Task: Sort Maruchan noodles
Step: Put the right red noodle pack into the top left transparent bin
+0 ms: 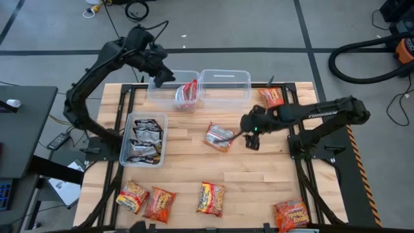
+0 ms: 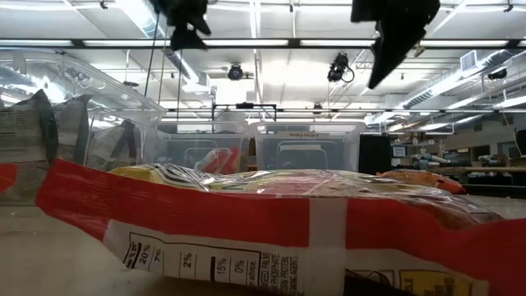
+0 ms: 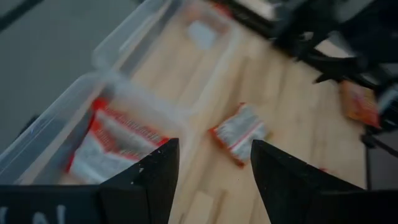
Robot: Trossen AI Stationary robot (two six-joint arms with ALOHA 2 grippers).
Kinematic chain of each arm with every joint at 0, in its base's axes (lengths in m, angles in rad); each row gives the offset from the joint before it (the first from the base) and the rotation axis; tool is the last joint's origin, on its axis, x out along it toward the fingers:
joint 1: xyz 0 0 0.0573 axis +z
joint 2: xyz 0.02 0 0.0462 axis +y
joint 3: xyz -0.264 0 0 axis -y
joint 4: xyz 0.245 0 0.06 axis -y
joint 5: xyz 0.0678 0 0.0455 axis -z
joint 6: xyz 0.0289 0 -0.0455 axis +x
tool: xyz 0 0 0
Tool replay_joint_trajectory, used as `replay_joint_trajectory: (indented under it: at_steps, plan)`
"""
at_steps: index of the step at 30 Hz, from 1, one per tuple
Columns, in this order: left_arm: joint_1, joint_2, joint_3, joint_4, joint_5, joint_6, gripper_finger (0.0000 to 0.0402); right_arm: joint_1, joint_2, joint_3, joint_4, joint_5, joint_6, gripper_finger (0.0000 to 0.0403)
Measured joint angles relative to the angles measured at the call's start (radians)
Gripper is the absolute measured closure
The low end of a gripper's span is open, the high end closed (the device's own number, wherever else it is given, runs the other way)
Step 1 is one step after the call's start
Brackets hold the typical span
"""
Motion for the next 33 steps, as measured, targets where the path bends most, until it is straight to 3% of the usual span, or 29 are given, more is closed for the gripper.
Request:
replay_joint_trajectory:
  at_steps: [8,13,16,20,25,33]
  plan:
    - [-0.148,-0.144,0.0,0.017,0.129,0.066,0.0198,0.215,0.146,0.03,0.182,0.024,-0.047,0.0119]
    - [-0.301,-0.177,0.0,0.012,0.153,0.011,0.0198,0.317,0.279,0.144,0.192,-0.044,-0.131,0.0119]
    - [-0.41,-0.18,-0.002,0.012,0.133,-0.105,0.0198,0.357,0.349,0.208,0.187,-0.061,-0.124,0.0119]
    - [-0.577,-0.18,-0.047,-0.039,0.004,-0.258,0.0198,0.408,0.41,0.292,0.154,-0.011,-0.077,0.0119]
    - [-0.803,-0.178,-0.151,-0.045,-0.258,-0.522,0.0198,0.476,0.416,0.402,0.017,0.139,0.058,0.0119]
    - [-1.079,-0.153,-0.344,0.296,-0.481,-1.02,0.0198,0.606,0.372,0.478,-0.108,0.24,0.374,0.0119]
